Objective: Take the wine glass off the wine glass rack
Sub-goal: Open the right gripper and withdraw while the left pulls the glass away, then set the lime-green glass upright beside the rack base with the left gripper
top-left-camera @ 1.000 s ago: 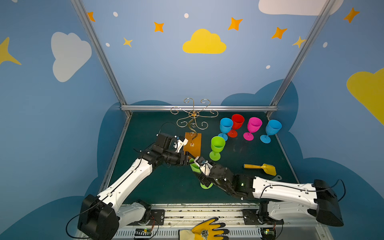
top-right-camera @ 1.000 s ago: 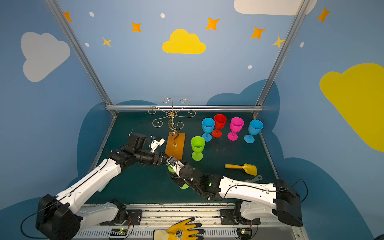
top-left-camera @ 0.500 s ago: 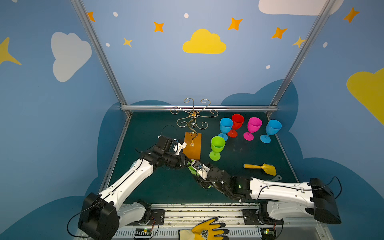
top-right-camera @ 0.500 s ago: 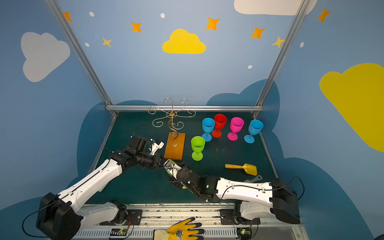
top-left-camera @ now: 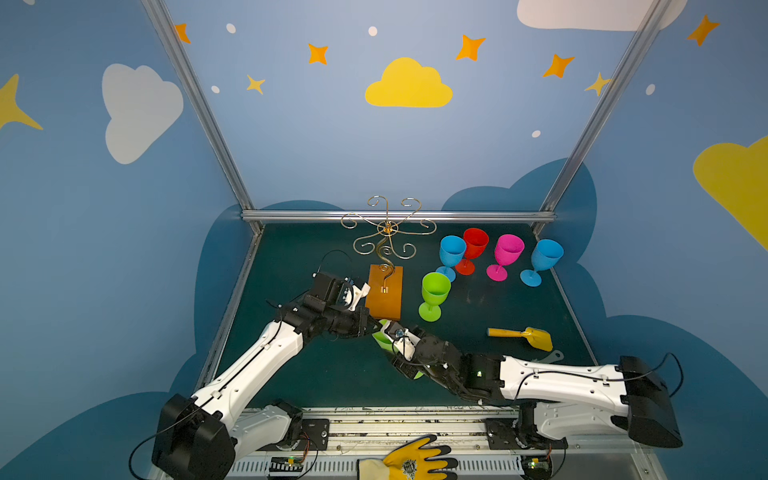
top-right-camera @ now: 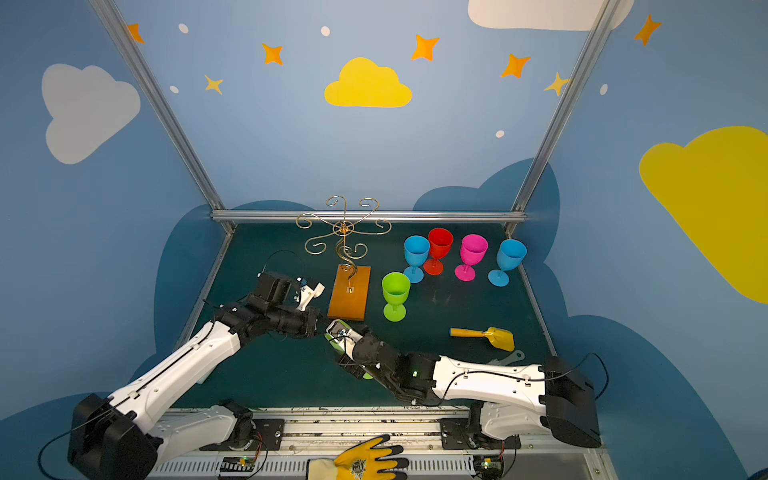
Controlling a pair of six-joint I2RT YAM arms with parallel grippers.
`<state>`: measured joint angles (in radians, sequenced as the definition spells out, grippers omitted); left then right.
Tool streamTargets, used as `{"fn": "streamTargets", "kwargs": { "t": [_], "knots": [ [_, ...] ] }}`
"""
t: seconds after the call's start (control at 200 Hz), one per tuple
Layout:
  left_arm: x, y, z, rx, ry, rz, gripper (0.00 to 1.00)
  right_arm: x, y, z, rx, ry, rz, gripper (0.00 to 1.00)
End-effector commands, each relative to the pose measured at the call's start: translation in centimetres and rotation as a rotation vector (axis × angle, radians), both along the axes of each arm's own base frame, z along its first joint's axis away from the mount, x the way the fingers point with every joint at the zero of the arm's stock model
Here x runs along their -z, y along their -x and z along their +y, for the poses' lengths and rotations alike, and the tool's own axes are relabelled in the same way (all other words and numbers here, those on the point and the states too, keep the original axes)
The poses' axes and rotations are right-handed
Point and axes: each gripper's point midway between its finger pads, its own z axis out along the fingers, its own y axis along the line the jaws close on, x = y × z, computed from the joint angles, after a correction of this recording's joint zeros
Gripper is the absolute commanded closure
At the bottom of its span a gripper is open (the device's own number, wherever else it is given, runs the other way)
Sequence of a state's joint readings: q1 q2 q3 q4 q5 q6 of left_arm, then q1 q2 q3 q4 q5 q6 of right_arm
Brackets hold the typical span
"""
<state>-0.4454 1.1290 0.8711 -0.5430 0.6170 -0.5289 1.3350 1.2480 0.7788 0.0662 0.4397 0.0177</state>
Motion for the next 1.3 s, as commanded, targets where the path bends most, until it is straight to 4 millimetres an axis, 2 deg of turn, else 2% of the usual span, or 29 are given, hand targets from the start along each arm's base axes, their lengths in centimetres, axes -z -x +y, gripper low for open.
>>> {"fn": "streamTargets", "kwargs": {
  "t": [0.0,0.265,0.576,0.716,0.871,0.941,1.051,1.061,1.096,1.296],
  "knots": [
    [-1.6,1.1,0.4,0.026,0.039,-0.032,0.97,-0.2,0.0,0.3,0.014,-0.036,0.041,0.2],
    [-1.9,0.2,4.2,-0.104,-0.051,-0.105,0.97,0.6,0.2,-0.4,0.021,-0.016,0.061,0.11],
    [-2.4,0.2,7.2,-0.171,-0.188,-0.17,0.97,1.6,0.4,-1.6,0.043,-0.013,0.093,0.1],
    [-2.5,-0.1,9.1,-0.217,-0.28,-0.205,0.97,1.6,0.7,-2.0,0.038,-0.018,0.105,0.1],
    [-3.6,-0.4,11.0,-0.269,-0.348,-0.248,0.97,1.7,1.1,-2.3,0.032,-0.031,0.132,0.1],
    [-3.6,-0.8,12.6,-0.306,-0.421,-0.266,0.97,1.5,1.2,-2.5,0.028,-0.047,0.136,0.1],
    [-3.7,-1.3,15.0,-0.366,-0.527,-0.278,0.97,0.2,0.7,-3.5,0.05,-0.093,0.126,0.09],
    [-3.8,-1.4,15.2,-0.37,-0.534,-0.282,0.97,1.0,0.7,-3.9,0.054,-0.078,0.129,0.1],
    [-3.9,-1.7,15.8,-0.387,-0.555,-0.29,0.97,1.0,0.5,-4.5,0.067,-0.085,0.13,0.1],
    [-3.7,-4.6,18.2,-0.449,-0.638,-0.298,0.97,-1.2,-1.5,-8.9,0.183,-0.189,0.159,0.09]
  ]
}}
